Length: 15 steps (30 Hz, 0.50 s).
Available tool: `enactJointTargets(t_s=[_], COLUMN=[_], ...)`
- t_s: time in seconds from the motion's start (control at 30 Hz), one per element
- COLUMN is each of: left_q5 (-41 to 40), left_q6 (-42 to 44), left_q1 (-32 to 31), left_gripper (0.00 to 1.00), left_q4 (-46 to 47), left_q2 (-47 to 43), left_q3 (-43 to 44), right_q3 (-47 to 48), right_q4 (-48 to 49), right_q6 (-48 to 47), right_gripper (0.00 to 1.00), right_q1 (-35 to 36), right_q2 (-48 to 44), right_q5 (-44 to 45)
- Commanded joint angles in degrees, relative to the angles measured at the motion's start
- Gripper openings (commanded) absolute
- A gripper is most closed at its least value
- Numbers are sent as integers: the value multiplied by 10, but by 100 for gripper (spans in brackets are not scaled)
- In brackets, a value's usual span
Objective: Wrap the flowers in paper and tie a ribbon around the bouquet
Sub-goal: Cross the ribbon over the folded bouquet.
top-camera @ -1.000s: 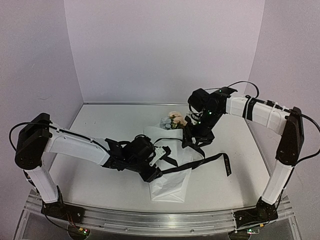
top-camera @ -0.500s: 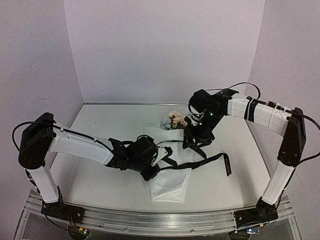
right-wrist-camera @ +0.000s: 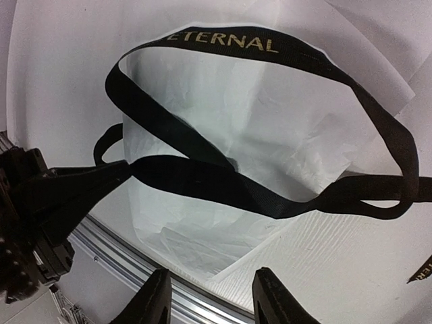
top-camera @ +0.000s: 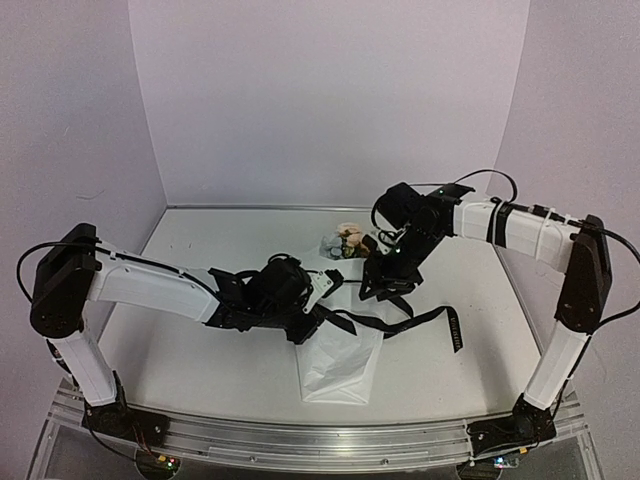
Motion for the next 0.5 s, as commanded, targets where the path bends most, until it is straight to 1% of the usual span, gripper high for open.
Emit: enactJointTargets(t_s=[0.0,0.17,0.33,0.47], left_q5=[0,40,78,104], left_q6=[-18,-32,-39,-40], left_q1=[32,52,72,80], left_gripper=[2,3,3,3], left_q4=[32,35,21,16], left_q2=[6,20,36,38], left_q3=[29,46,61,65], right_q3=[-48,-106,-131,-131], right_q4=[75,166,213,227], right_q6=[-10,-42,-75,-105], right_gripper=[45,46,47,48], right_q1=[3,19,38,51], right_q2=[-14,-23,-10,9], right_q5=[-19,-21,-12,11])
